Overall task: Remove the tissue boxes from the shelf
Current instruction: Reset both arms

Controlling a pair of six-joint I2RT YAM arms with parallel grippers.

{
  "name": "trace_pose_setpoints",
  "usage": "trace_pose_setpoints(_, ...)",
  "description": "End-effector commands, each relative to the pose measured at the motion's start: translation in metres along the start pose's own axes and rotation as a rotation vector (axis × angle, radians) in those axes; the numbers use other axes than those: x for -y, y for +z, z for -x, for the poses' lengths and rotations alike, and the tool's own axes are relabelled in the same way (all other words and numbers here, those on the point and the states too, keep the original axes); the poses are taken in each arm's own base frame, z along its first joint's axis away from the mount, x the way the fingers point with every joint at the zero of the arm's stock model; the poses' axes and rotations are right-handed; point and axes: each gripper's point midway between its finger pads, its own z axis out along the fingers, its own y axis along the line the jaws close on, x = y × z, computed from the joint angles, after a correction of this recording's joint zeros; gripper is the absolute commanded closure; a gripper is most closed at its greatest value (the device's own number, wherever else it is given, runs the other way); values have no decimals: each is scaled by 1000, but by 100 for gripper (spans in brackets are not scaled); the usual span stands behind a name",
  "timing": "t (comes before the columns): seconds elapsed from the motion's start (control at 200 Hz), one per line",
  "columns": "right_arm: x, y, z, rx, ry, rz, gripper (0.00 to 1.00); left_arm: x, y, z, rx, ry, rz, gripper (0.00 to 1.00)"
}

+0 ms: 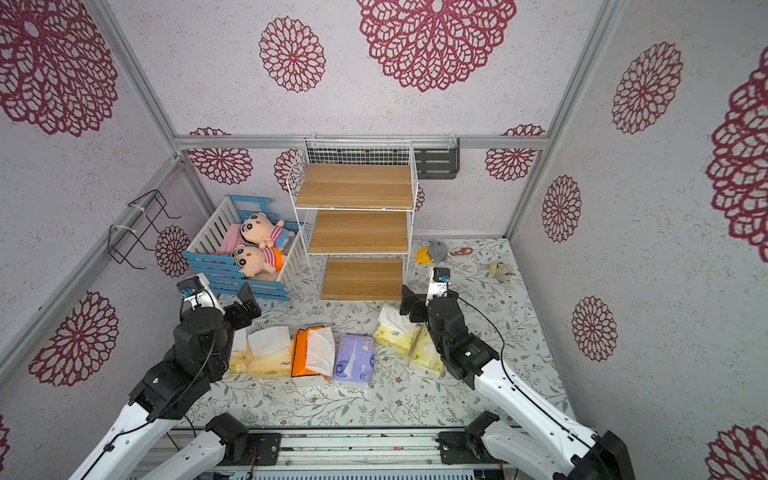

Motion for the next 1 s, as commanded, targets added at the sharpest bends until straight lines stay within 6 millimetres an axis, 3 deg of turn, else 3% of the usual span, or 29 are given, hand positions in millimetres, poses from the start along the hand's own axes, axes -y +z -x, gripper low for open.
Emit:
trace_pose_setpoints(0.0,29,13,26,100,-54,-95,1,16,19,-14,-32,270,15,3)
trace_pose_setpoints(0.1,72,25,24,132,1,-176,1,14,31,-15,20,282,82,3)
trace_pose_setpoints(0.205,113,31,21,181,28,-235,1,11,40,-19,126,216,20,3)
trace_pose_setpoints(0.365,142,33,10,239,-45,-290,1,-24,60,-37,171,163,44,3)
trace_pose_setpoints(0.45,153,39,-3,215,-91,-330,1,-41,65,-44,196,169,76,3)
trace_pose_setpoints(0.58,165,37,-18,243,-147,-384,1,-50,82,-64,179,167,57,3)
trace_pose_setpoints(0.706,171,31,-28,271,-153,-405,1,-69,99,-86,210,31,88,3)
trace_pose_setpoints(0.781,175,32,-27,270,-162,-427,1,-73,107,-99,223,-32,60,3)
trace_pose_setpoints(0.871,185,28,-23,289,-151,-482,1,-68,121,-103,175,12,51,2)
trace_pose_setpoints(0.996,180,26,-22,302,-164,-444,1,-75,123,-114,193,51,79,3)
